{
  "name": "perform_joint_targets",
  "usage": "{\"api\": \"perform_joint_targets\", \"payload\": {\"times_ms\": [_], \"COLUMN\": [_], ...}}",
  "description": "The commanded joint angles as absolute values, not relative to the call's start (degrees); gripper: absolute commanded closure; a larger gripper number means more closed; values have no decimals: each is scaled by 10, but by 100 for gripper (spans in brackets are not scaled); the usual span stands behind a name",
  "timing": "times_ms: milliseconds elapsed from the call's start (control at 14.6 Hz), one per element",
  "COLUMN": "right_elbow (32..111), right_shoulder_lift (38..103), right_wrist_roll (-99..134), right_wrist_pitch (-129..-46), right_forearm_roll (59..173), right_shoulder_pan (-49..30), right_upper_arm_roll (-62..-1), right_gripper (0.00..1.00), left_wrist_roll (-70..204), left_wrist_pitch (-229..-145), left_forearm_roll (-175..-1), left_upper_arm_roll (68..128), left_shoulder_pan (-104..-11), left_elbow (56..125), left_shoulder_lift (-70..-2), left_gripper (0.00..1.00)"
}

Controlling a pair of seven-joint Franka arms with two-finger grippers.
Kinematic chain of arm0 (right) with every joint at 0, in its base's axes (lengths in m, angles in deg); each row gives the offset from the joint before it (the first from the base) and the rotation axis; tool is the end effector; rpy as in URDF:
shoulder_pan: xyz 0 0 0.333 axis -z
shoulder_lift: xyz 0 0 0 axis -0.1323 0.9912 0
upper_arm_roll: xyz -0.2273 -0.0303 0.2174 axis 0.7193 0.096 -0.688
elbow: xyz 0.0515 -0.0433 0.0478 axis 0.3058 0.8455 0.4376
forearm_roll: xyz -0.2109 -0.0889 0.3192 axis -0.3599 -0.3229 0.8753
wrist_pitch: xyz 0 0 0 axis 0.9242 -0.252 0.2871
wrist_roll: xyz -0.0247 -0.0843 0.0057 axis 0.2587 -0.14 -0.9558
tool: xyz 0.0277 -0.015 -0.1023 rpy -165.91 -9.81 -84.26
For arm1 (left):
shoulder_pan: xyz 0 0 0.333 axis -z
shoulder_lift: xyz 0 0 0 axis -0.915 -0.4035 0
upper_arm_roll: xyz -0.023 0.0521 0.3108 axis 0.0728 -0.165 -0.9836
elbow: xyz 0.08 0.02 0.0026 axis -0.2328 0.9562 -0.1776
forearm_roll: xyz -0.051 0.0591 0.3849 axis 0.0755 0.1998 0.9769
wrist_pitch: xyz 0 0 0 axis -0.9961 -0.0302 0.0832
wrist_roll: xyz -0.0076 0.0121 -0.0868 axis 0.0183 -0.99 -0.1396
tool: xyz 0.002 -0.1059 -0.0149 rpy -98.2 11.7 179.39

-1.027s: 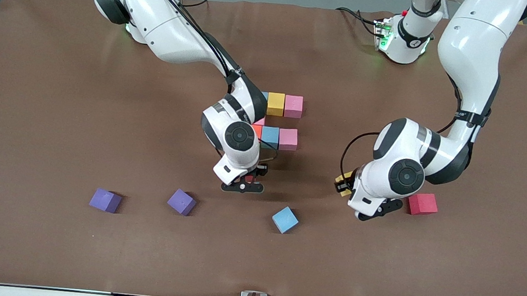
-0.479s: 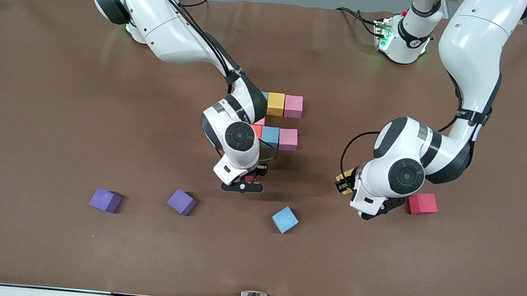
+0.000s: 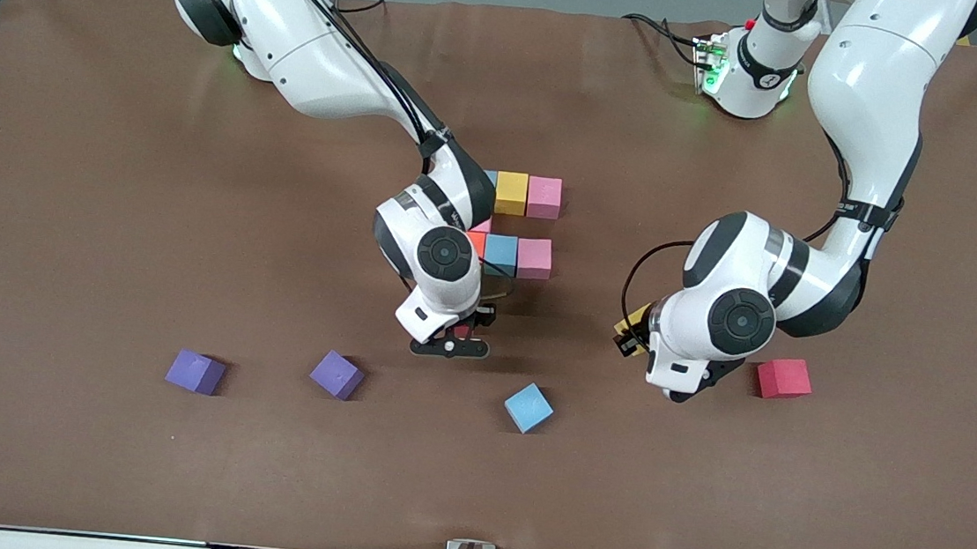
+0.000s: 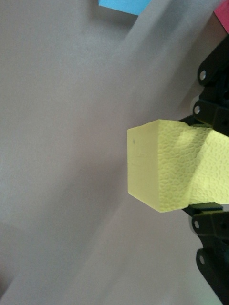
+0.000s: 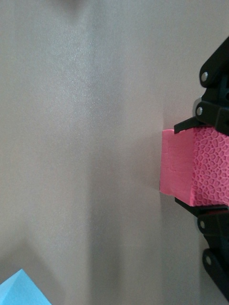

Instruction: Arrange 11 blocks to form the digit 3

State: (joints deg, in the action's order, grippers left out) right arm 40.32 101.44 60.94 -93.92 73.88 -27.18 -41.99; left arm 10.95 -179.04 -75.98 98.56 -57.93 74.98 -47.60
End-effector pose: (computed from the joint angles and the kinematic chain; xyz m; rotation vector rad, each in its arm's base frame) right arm 0.6012 0.4696 0.2069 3.1375 0.0550 -0.0013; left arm 0.6357 -0.2746 0.3022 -2.9372 -0.9784 0.3656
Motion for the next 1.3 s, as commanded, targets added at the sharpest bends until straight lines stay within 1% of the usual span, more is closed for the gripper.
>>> {"api": "perform_joint_targets", "payload": {"times_ms": [0, 68, 274, 616, 959, 1096, 1233], "right_elbow": [398, 397, 395, 391, 387, 394, 394], "right_shoulder_lift": [1022, 1022, 1022, 1013, 970, 937, 911], "right_wrist_roll": [619, 617, 612, 612, 607, 606, 608], "right_wrist_pitch": [-938, -939, -939, -929, -889, -883, -834], "right_forearm_roll": [744, 743, 742, 746, 768, 778, 776], "right_shoulder_pan": [-276, -276, -275, -269, -248, -227, -206], "right_upper_arm_roll": [-419, -418, -418, -420, -424, -423, -418], "right_gripper": [67, 1, 0, 0, 0, 0, 0], "left_wrist_roll": [70, 47, -5, -114, -250, -304, -352], "left_wrist_pitch": [-1787, -1790, -1799, -1838, -1875, -1896, -1913], "left_forearm_roll": [-767, -771, -789, -805, -797, -796, -785], "left_upper_arm_roll": [986, 986, 986, 985, 984, 982, 980], "left_shoulder_pan": [-574, -571, -567, -558, -529, -513, -490], "left_elbow": [750, 750, 750, 750, 751, 752, 752], "left_shoulder_lift": [-476, -478, -484, -486, -490, -495, -501], "left_gripper": [83, 83, 83, 83, 83, 83, 83]}}
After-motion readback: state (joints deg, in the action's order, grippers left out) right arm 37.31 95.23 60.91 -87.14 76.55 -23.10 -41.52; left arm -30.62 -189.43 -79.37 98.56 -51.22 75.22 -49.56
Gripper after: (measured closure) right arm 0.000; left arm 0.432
